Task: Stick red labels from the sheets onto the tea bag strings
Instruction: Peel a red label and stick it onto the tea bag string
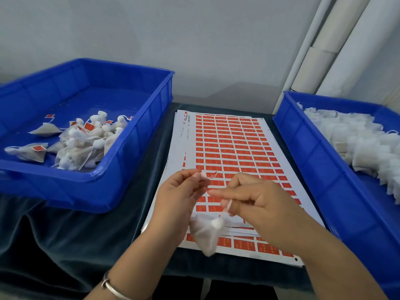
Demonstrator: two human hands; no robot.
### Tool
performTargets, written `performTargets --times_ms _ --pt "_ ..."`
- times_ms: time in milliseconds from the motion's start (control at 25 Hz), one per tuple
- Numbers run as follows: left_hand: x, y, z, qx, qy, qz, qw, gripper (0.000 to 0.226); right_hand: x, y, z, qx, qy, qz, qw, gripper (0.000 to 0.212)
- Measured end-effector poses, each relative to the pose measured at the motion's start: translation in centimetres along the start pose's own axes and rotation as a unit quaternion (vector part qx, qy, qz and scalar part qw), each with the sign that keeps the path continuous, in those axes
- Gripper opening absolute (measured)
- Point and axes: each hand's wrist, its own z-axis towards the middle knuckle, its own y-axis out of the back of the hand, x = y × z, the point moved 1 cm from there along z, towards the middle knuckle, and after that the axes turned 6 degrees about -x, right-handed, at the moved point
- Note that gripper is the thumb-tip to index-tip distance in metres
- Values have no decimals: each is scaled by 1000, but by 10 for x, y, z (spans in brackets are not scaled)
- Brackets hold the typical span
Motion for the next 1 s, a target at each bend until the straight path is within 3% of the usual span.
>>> performTargets --times_ms 120,320,440,520,640,840,1000 --pt "2 -3 -2 56 30 -30 998 17 0 -6 17 -11 7 -2 1000 28" --pt "7 -3 -3 76 80 -38 993 17 -10 -4 28 -68 -12 -65 996 22" --pt "8 -4 -2 89 100 -23 991 22 -11 -3 29 -92 -24 -55 994 31" --pt "8 -5 -1 84 108 -16 990 23 -12 -1 29 -97 -19 -37 994 32" --pt "9 -7 1 62 96 -14 993 22 -9 3 28 -64 -5 -3 998 11" --pt "5 -7 4 35 83 -63 994 20 -14 5 32 -110 34 -66 991 9" --pt "4 -8 2 47 83 -60 994 21 -17 4 36 -94 33 -91 991 12"
